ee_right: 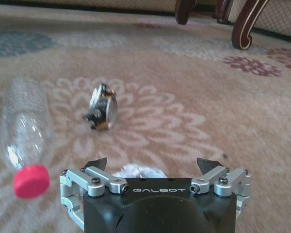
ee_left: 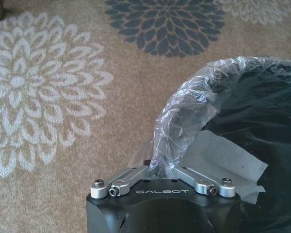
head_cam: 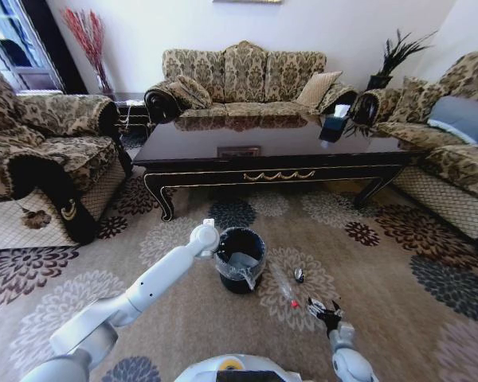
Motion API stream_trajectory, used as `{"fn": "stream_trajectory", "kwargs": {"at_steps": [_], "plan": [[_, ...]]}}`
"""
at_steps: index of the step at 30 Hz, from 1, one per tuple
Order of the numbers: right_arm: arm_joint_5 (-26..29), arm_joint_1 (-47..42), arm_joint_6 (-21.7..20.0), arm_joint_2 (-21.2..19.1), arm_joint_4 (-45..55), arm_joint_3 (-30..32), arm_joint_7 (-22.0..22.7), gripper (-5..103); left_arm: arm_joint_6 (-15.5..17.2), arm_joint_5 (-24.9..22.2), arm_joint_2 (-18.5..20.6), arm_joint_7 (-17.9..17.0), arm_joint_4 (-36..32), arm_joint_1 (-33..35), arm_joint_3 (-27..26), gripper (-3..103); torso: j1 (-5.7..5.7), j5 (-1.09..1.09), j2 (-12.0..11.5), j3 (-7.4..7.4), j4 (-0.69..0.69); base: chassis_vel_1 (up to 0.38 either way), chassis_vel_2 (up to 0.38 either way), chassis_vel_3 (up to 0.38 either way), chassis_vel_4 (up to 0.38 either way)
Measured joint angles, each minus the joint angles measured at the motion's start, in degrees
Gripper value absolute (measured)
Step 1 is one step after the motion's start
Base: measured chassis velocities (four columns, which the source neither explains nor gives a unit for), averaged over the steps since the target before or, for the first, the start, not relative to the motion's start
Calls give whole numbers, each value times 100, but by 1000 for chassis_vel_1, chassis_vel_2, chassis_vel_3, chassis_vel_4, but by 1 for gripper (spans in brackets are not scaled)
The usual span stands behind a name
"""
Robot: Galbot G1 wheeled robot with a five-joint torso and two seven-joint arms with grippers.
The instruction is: Move to the front of the table and pick up the trash from the floor, then place it into the trash bin.
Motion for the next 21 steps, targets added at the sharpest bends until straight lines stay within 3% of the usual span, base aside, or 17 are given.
{"fn": "stream_trajectory", "kwargs": {"at_steps": [5,7,9,13,15,19,21], "plan": [[-17,106,69,13,-305,-24,-56,103,0,0,-1,-2,-3,6,1,0,0,0,0,0,0,0,0,0,0],[-81,217,133,38,-539,-31,-75,94,0,-2,-16,-2,15,-20,15,0,0,-1,0,0,0,0,0,0,0],[-111,264,158,50,-637,-29,-78,94,0,-3,-25,-3,18,-30,21,0,0,0,0,0,0,0,0,0,0],[-127,365,258,61,-876,-38,-143,74,0,-8,-60,-2,25,-64,43,0,0,1,1,0,1,0,0,0,0],[-132,368,276,62,-886,-46,-159,74,0,-8,-63,-2,29,-67,43,0,0,1,1,0,1,0,0,0,0],[-157,414,312,95,-963,-60,-181,52,0,-8,-66,-4,37,-68,43,0,0,1,1,0,2,0,0,0,0],[-159,417,317,100,-972,-61,-183,52,0,-8,-64,-4,37,-67,43,0,0,1,1,0,2,0,0,0,0]]}}
